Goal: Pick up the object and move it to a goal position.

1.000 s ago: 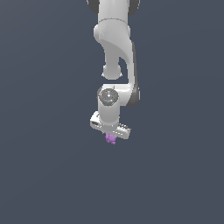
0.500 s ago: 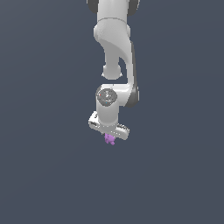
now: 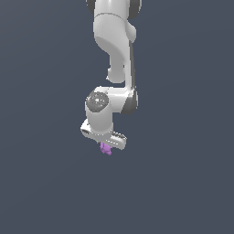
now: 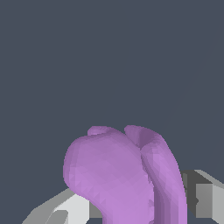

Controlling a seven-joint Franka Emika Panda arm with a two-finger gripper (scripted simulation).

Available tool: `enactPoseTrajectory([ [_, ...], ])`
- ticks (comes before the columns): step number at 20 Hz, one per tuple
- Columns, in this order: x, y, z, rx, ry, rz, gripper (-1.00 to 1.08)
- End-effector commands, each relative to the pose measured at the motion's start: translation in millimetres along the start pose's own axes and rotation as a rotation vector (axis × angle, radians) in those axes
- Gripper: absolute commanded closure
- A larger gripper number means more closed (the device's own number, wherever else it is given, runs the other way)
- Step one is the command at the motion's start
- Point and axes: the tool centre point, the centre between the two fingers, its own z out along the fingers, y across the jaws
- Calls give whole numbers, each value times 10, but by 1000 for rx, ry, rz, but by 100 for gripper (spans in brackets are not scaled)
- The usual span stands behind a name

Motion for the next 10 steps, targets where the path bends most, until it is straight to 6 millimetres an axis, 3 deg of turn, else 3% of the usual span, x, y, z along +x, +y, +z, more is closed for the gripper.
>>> enactPoseTrajectory([
  [1, 146, 107, -92, 0, 0, 0, 108],
  [10, 678, 471, -413, 0, 0, 0, 108],
])
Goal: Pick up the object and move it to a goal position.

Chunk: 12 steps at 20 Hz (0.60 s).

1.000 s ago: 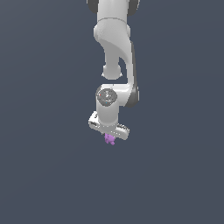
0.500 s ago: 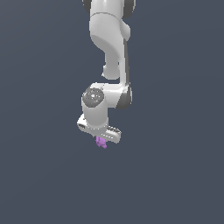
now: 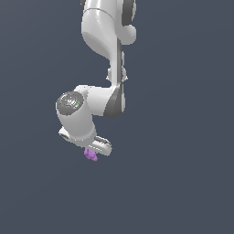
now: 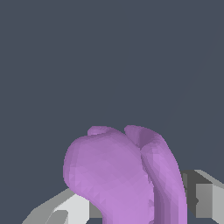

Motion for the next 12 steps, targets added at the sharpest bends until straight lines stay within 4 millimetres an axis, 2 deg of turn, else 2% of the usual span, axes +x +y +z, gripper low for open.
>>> enactPoseTrajectory([
  [1, 133, 89, -81, 0, 0, -1, 108],
  [12, 564, 363, -327, 0, -1, -1, 108],
])
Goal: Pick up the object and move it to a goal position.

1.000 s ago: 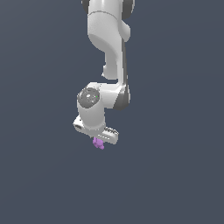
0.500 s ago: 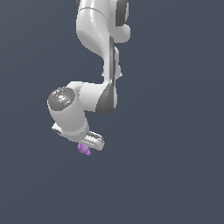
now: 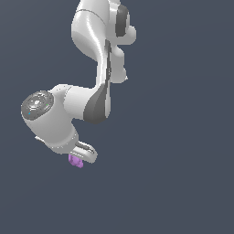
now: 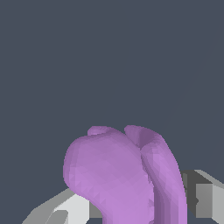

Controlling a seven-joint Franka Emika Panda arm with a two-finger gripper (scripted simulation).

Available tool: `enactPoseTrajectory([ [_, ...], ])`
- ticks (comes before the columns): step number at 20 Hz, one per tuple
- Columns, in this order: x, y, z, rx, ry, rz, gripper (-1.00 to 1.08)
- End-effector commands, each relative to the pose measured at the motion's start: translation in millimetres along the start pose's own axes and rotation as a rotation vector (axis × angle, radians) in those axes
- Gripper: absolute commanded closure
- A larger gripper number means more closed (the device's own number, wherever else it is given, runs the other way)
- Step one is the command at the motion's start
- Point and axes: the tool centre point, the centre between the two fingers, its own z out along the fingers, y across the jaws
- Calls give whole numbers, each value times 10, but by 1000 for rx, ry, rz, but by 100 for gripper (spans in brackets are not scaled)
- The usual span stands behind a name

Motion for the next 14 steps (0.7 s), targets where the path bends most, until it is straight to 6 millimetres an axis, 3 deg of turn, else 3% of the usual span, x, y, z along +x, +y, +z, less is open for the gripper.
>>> enactPoseTrajectory([
  [1, 69, 39, -39, 0, 0, -1, 108],
  [14, 203, 116, -110, 0, 0, -1, 108],
])
